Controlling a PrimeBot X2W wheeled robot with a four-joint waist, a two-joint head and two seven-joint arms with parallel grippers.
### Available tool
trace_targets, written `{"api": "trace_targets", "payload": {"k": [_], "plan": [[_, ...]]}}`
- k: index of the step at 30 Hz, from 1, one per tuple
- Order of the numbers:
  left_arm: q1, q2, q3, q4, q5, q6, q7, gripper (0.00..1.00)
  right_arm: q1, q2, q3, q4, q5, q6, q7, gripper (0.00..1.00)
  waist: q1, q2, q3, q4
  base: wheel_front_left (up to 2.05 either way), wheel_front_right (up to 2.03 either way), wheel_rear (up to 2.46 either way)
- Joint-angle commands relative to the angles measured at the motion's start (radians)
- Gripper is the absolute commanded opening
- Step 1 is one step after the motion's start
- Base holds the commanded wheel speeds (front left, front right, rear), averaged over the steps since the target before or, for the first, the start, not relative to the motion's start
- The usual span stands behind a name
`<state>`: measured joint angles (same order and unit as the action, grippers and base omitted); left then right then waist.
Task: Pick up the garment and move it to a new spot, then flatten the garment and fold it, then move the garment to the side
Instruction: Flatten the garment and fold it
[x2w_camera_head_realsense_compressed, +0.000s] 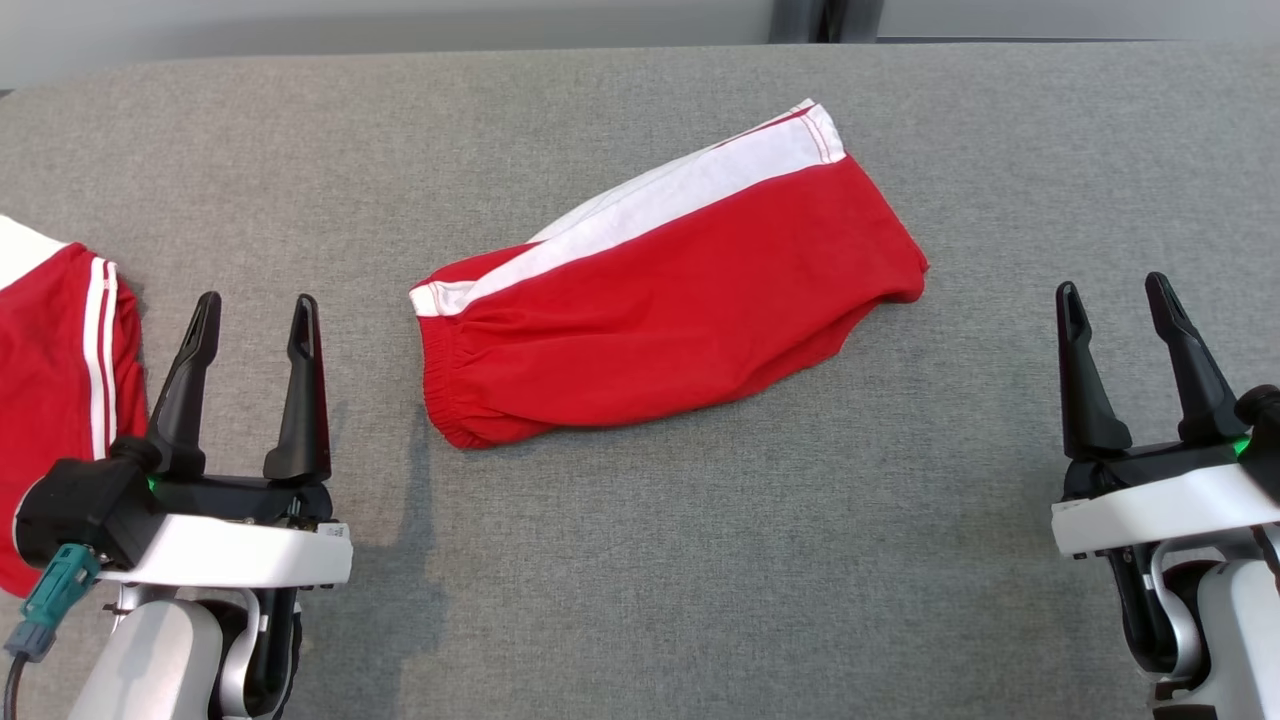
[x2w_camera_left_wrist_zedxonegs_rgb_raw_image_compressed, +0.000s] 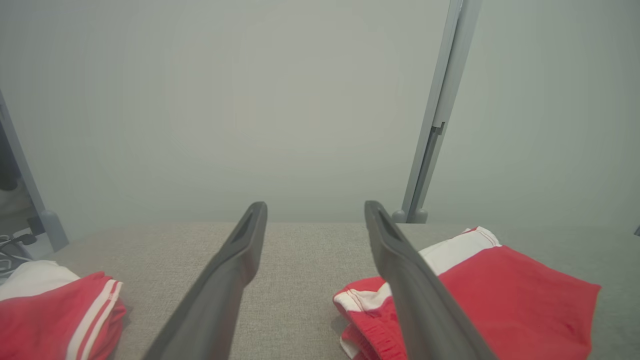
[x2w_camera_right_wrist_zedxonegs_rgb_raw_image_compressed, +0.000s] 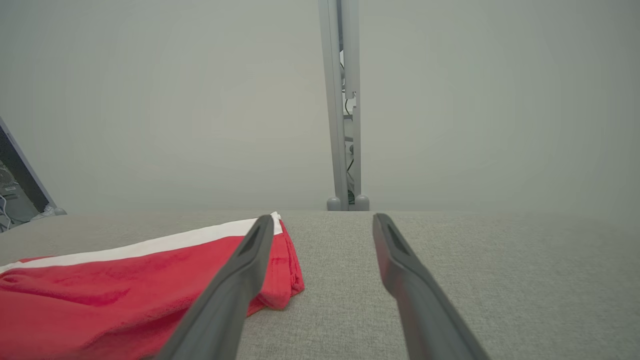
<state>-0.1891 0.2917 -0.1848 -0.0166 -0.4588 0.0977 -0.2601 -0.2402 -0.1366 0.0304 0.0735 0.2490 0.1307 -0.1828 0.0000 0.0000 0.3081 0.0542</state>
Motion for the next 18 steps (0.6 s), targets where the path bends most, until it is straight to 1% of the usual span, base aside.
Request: {"api": "trace_targets", "payload": {"k": [1, 5, 10, 13, 18], "plan": [[-0.011, -0.002, 0.000, 0.002, 0.009, -0.004, -0.004, 1.00, -0.003, -0.010, -0.009, -0.007, 0.003, 0.000, 0.007, 1.00, 0.0000, 0.0000, 0.004, 0.005, 0.00, 0.00, 0.00], [-0.029, -0.006, 0.001, 0.002, 0.013, -0.010, -0.004, 1.00, -0.042, -0.025, -0.018, 0.012, 0.016, 0.000, 0.024, 1.00, 0.0000, 0.0000, 0.023, 0.020, 0.00, 0.00, 0.00], [-0.047, -0.022, -0.006, -0.001, 0.018, -0.021, -0.004, 1.00, -0.117, -0.058, -0.008, 0.087, 0.025, 0.000, 0.045, 1.00, 0.0000, 0.0000, 0.057, 0.050, 0.00, 0.00, 0.00], [-0.070, -0.037, -0.005, -0.003, 0.021, -0.033, -0.004, 1.00, -0.196, -0.091, 0.030, 0.171, 0.032, 0.000, 0.070, 1.00, 0.0000, 0.0000, 0.092, 0.078, 0.00, 0.00, 0.00], [-0.097, -0.069, -0.003, 0.007, 0.033, -0.054, -0.004, 1.00, -0.317, -0.132, 0.133, 0.327, 0.061, 0.000, 0.105, 1.00, 0.0000, 0.0000, 0.139, 0.125, 0.00, 0.00, 0.00]]}}
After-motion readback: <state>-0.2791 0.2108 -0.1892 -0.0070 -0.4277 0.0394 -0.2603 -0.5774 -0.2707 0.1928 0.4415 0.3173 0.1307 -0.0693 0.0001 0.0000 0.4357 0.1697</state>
